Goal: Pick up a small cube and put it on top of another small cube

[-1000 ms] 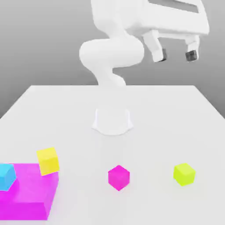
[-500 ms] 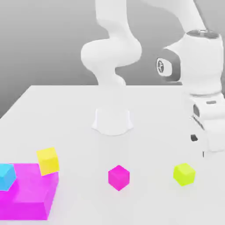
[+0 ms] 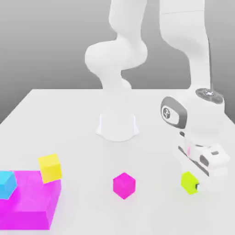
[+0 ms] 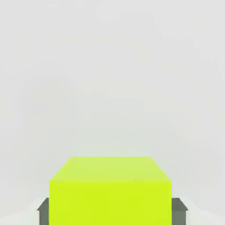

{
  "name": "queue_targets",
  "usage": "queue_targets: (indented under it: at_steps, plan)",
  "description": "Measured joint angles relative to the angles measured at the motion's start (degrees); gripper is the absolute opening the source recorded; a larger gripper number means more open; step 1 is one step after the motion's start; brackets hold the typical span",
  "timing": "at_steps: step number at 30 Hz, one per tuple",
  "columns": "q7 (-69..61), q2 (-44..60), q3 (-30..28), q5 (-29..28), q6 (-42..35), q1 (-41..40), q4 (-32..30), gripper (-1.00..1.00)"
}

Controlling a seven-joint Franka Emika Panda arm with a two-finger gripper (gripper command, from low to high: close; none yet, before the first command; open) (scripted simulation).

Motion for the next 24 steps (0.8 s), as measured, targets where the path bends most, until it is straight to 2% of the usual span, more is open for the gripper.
queue_targets:
  at_steps: [3,9,13,17,20,24]
  plan:
    - [0.14,-1.55,-0.29,-0.27,-1.18,0.23,-0.28,-1.00]
    - [0.95,-13.21,-1.73,-1.03,-10.32,-0.07,-2.83,-1.00]
    - [3.82,-20.34,-6.01,-3.37,-13.91,-10.26,-6.20,-1.00]
    - [6.99,-26.88,-9.35,-5.80,-16.67,-16.08,-9.96,-1.00]
    - [8.79,-29.93,-11.96,-7.01,-17.42,-20.34,-12.30,-1.00]
    - [7.34,-26.02,-12.92,-4.68,-13.44,-19.90,-12.30,-1.00]
